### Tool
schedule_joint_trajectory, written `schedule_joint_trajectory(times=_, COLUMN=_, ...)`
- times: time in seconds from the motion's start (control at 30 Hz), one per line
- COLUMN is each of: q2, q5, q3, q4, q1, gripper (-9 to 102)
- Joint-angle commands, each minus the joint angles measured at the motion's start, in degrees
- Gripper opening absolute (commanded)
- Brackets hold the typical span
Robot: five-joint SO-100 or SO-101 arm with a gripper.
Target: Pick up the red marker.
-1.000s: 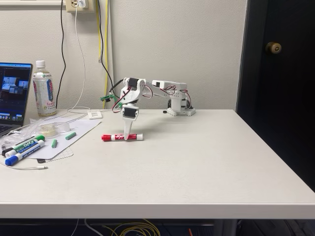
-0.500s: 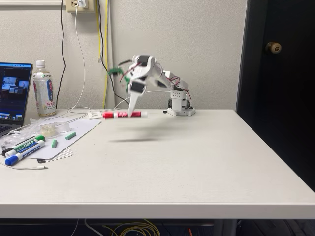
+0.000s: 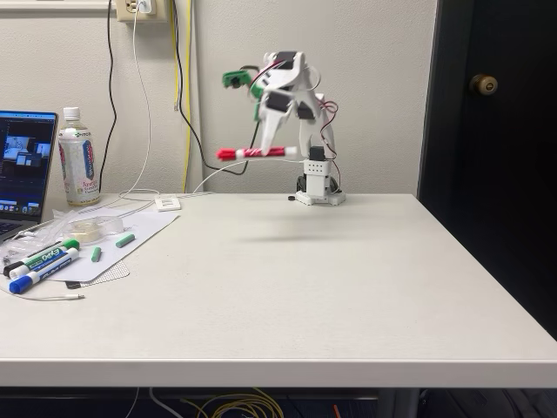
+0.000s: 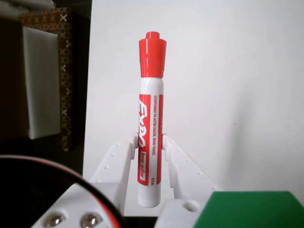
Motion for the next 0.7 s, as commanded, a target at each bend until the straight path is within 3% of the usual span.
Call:
schedule_joint_trajectory(times=0.0, q2=10.6, q5=3.9, q3=3.7, q4=0.2, q1=-2.2, gripper=0)
schedule_joint_trajectory(times=0.67, q2=30.1, q5=8.3, q3=11.3, q4=0.1, q1=-10.6, gripper=0)
